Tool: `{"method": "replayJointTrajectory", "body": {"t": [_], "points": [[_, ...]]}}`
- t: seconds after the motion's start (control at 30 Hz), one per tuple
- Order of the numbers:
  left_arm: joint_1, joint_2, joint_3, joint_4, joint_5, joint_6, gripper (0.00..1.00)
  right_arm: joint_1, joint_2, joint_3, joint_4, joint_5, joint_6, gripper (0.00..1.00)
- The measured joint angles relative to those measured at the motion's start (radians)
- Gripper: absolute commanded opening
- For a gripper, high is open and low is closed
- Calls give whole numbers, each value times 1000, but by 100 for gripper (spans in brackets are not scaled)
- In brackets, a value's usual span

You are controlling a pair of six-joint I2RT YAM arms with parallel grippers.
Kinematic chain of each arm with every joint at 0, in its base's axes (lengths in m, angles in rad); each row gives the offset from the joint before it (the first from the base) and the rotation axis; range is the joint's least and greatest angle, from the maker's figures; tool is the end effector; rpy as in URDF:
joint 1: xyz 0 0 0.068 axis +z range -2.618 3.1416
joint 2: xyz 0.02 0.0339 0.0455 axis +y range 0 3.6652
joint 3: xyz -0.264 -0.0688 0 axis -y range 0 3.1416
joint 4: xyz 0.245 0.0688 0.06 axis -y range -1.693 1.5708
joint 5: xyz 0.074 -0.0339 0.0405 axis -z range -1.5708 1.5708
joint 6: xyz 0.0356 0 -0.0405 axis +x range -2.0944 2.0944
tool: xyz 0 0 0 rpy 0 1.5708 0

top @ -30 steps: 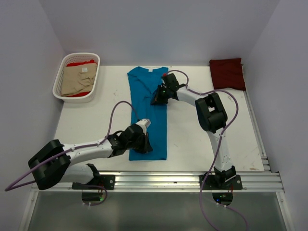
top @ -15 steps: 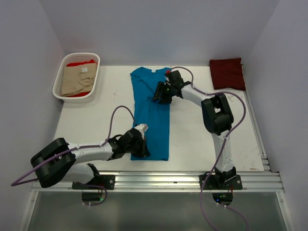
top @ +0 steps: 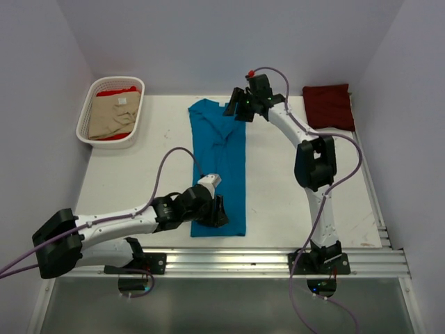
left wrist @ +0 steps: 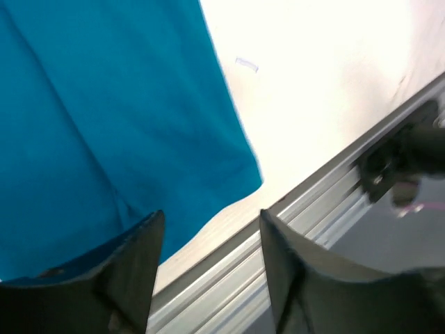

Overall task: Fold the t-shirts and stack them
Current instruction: Fold the tshirt

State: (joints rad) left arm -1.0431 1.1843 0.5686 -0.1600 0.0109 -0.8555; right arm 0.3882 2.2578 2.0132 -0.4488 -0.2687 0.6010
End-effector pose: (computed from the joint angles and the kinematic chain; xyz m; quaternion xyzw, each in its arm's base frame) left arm 0.1172 -0.2018 0.1888 0.0885 0.9177 -0.3177 0.2213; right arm 0.4805 0.2067 0.2473 0.0387 0.8981 0.3065 0.3129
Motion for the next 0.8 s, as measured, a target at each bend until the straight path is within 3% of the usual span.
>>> {"method": "replayJointTrajectory", "body": {"t": [0.03,0.2,0.23,0.3,0.4,0.43,0.53,0.7,0.8], "points": [[0,-16,26,-22,-24,4,76,-12,37,68,-29,12,0,60],[0,-63,143,-105,-170,34,86,-60,214,312,-103,24,-4,57],[0,-64,162,-113,-199,49,86,-69,235,324,-112,24,-4,53],[4,-62,190,-117,-240,76,84,-84,251,302,-128,24,-8,33],[44,-31,240,-110,-261,146,69,-100,221,163,-106,25,-18,0],[71,-8,262,-105,-256,174,53,-102,207,110,-100,25,-19,0],[190,87,345,-79,-210,259,29,-103,135,-65,-63,22,-21,0],[370,339,616,-78,-134,380,19,-98,-57,-307,1,24,-24,0],[430,518,829,-74,-111,430,19,-95,-154,-401,51,15,-26,0]]}}
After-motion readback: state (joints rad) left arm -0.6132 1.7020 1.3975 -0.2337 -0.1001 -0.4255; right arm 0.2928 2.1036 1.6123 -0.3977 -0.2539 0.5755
